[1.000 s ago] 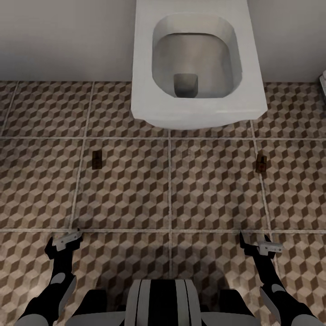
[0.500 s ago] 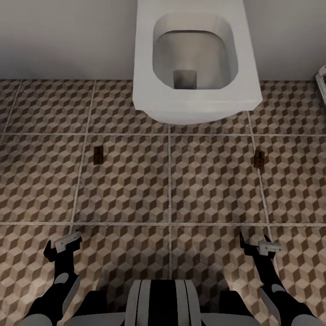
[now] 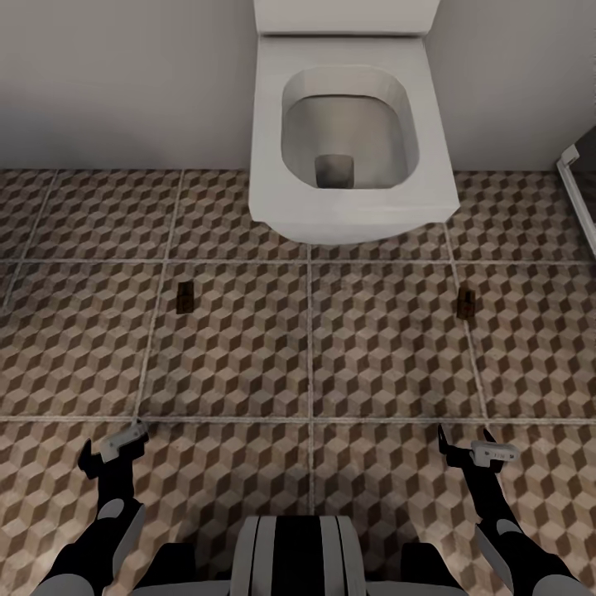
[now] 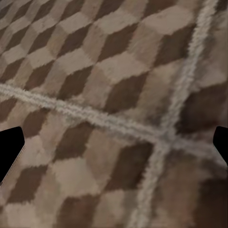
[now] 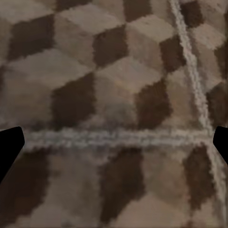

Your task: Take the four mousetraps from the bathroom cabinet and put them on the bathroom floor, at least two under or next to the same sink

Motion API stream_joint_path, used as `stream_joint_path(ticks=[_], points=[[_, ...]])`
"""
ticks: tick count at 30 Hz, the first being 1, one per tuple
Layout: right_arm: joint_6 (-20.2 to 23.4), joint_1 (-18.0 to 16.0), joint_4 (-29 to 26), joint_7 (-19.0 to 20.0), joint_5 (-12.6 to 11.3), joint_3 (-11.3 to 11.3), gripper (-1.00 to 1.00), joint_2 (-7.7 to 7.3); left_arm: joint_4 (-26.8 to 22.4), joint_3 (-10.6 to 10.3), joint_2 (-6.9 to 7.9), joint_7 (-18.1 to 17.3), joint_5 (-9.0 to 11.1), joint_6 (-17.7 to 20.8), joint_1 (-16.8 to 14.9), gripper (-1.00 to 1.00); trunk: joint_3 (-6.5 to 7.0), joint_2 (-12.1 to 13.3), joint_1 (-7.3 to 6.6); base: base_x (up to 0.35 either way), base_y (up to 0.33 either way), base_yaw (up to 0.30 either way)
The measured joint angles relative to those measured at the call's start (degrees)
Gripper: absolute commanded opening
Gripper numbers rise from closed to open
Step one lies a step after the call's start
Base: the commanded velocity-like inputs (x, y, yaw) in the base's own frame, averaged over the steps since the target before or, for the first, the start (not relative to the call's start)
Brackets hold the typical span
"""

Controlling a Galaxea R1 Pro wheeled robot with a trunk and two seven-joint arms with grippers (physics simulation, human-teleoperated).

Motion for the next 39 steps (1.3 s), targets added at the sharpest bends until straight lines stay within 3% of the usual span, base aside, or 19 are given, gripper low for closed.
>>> stream_joint_path(ticks=[15, 39], points=[[0.12, 0.0, 0.02, 0.0, -0.08, 0.0, 1.0, 0.0, 0.54, -0.19, -0.17, -0.15, -0.52, -0.41, 0.0, 1.0, 3.32, 0.2, -0.39, 0.0, 0.0, 0.0], [0.54, 0.0, 1.81, 0.4, -0.31, 0.39, 1.0, 0.48, 10.74, -0.08, 0.2, -0.42, 0.06, -0.51, 0.01, 1.0, 8.64, 0.52, -1.0, 0.0, 0.0, 0.0]])
